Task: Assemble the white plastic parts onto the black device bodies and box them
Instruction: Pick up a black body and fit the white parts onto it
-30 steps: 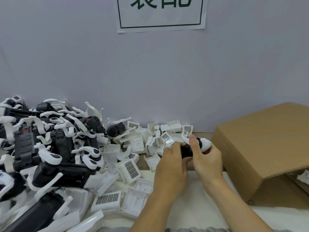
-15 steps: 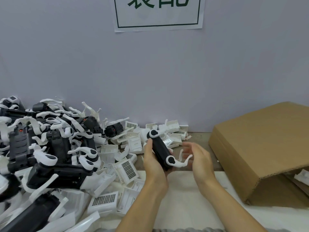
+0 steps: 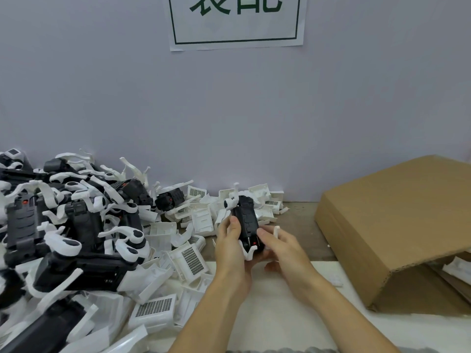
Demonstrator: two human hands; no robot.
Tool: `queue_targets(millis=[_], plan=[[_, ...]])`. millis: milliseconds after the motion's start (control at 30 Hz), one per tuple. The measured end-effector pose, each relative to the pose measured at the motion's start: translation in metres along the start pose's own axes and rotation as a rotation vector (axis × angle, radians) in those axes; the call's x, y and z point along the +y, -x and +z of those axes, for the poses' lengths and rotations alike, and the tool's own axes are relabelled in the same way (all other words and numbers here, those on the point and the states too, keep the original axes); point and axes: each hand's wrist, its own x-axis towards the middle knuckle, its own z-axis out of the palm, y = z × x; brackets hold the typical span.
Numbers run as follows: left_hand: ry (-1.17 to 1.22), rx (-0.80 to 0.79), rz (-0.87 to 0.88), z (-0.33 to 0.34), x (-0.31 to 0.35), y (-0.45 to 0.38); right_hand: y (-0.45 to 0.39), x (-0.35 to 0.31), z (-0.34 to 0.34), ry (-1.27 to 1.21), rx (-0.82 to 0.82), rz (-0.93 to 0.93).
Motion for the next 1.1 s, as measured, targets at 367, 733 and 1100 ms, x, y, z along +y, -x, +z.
queue_targets(millis=[367, 733, 1100], plan=[[-0.001, -0.027, -0.029, -0.0028, -0.0023, -0.0023, 0.0089, -0.0053, 0.0030, 0.122, -0.083, -0.020], [0.025, -0.047, -0.038, -0.0025, -0.0016, 0.0013, 0.0088, -0.0026, 0.0004, 0.061, -0.151, -0.038], [0.000, -0.061, -0.025, -0.0029, -0.0049, -0.0020, 0.0060, 0.0016, 0.0015, 0.048, -0.164, -0.063]])
